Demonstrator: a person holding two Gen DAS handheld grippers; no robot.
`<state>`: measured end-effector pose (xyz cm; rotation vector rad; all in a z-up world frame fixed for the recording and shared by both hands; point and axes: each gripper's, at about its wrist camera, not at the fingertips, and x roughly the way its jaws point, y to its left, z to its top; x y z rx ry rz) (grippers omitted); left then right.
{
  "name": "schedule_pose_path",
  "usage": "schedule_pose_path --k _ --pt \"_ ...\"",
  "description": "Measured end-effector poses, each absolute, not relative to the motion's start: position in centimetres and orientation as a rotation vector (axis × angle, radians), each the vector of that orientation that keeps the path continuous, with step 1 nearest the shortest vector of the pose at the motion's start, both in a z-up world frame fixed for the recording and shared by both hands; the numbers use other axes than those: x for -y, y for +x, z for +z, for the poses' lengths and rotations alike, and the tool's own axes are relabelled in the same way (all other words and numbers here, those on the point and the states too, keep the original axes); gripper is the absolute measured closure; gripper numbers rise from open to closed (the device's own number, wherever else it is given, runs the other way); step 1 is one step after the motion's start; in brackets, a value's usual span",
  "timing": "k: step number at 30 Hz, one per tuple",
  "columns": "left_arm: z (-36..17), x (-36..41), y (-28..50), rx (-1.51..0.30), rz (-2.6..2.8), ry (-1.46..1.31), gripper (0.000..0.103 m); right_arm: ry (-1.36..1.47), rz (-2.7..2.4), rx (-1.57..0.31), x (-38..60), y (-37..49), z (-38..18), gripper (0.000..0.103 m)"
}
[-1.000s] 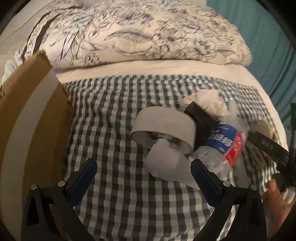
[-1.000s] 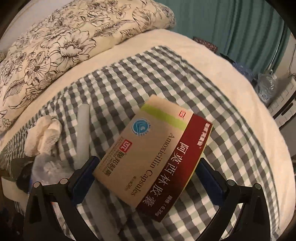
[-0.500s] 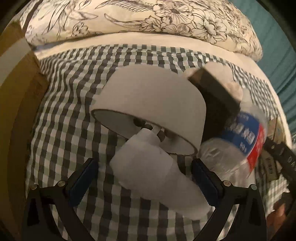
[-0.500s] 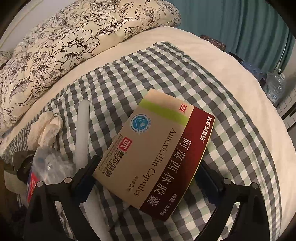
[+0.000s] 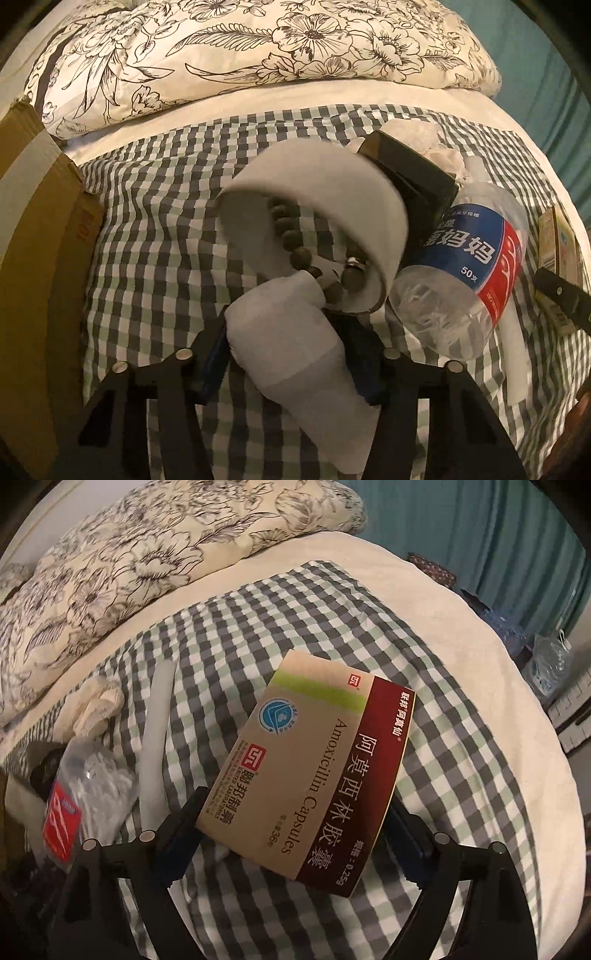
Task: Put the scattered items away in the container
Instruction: 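Grasp the white cylinder with the left tool while the right tool grasps the Amoxicillin box, then lift the white cylinder with the left tool while the right tool lifts the Amoxicillin box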
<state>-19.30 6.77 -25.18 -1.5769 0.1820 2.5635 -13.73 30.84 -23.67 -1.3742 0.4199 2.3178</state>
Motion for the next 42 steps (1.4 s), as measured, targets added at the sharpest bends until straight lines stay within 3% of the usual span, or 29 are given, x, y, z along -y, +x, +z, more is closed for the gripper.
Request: schedule_pose_path --k 12,21,32,42 --pt "-23.6 -5.7 -17.6 -0.235 2.554 -1.543 0.05 -1.374 2.395 -0.261 -29.5 -10.5 -21.3 0.017" --pt "-21.8 -4.6 -15.3 -0.233 2.53 -1.505 0.05 -1.365 2.491 -0.028 -24.9 -6.3 -19.0 0.019" --pt "-20.0 -3.8 -12.4 -0.214 2.511 -1.455 0.05 -1.587 2.433 -0.084 -22.8 -2.0 -22.6 0.02" --pt "-17.9 -3.4 -10.7 -0.199 2.517 -1.393 0.05 -1.526 2.369 -0.144 -24.1 -3.0 -22.2 0.019"
